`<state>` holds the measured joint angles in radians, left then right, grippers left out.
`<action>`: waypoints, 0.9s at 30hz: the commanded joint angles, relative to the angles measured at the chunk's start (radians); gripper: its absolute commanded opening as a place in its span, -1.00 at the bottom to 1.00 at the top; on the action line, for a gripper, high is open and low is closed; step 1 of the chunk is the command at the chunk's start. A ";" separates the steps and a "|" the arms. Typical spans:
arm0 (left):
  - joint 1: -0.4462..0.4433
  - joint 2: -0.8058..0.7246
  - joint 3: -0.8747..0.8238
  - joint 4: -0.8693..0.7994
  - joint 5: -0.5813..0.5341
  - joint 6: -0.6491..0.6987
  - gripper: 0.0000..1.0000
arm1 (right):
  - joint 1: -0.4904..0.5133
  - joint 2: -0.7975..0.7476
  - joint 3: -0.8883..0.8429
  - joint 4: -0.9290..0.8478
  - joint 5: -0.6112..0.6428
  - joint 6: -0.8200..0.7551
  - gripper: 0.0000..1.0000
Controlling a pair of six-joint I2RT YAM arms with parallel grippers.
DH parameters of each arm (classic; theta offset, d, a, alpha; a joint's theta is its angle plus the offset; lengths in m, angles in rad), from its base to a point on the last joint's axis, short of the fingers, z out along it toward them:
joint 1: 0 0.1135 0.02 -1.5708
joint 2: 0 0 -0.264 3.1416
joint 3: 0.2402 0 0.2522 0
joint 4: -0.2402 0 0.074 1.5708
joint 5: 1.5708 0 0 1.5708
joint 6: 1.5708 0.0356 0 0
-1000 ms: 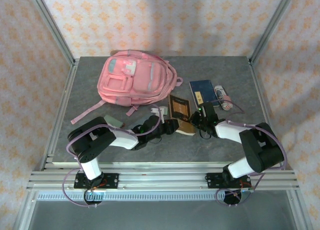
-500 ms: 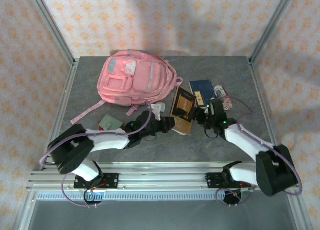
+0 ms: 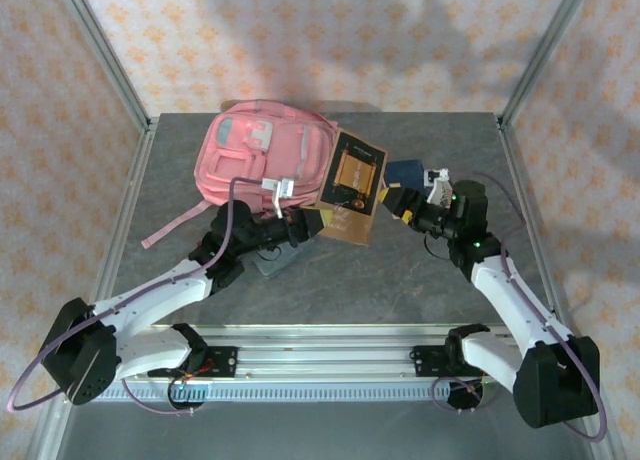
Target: Pack the student bag
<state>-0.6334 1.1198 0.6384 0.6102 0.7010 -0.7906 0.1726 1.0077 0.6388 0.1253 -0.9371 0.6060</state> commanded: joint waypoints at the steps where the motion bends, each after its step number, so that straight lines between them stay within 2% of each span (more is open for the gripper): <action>1: 0.008 -0.033 0.040 0.222 0.167 -0.087 -0.95 | 0.007 -0.059 0.004 0.211 -0.235 0.057 0.58; 6: 0.014 0.012 0.002 0.573 0.236 -0.314 -0.95 | 0.010 -0.110 0.007 0.301 -0.317 0.109 0.67; 10: 0.015 0.061 -0.003 0.685 0.247 -0.398 -0.96 | 0.029 -0.133 0.024 0.327 -0.342 0.136 0.70; 15: 0.016 0.083 -0.006 0.646 0.239 -0.382 -0.96 | 0.051 -0.152 0.043 0.398 -0.375 0.194 0.70; 21: 0.037 0.051 -0.002 0.341 0.183 -0.194 -0.96 | 0.058 -0.221 0.081 0.409 -0.374 0.211 0.66; 27: 0.064 0.057 -0.022 0.295 0.168 -0.173 -0.96 | 0.075 -0.245 0.087 0.440 -0.377 0.246 0.61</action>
<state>-0.5816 1.1908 0.6212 0.9291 0.8871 -1.0210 0.2352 0.7757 0.6914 0.4831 -1.2835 0.8280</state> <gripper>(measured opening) 0.156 0.807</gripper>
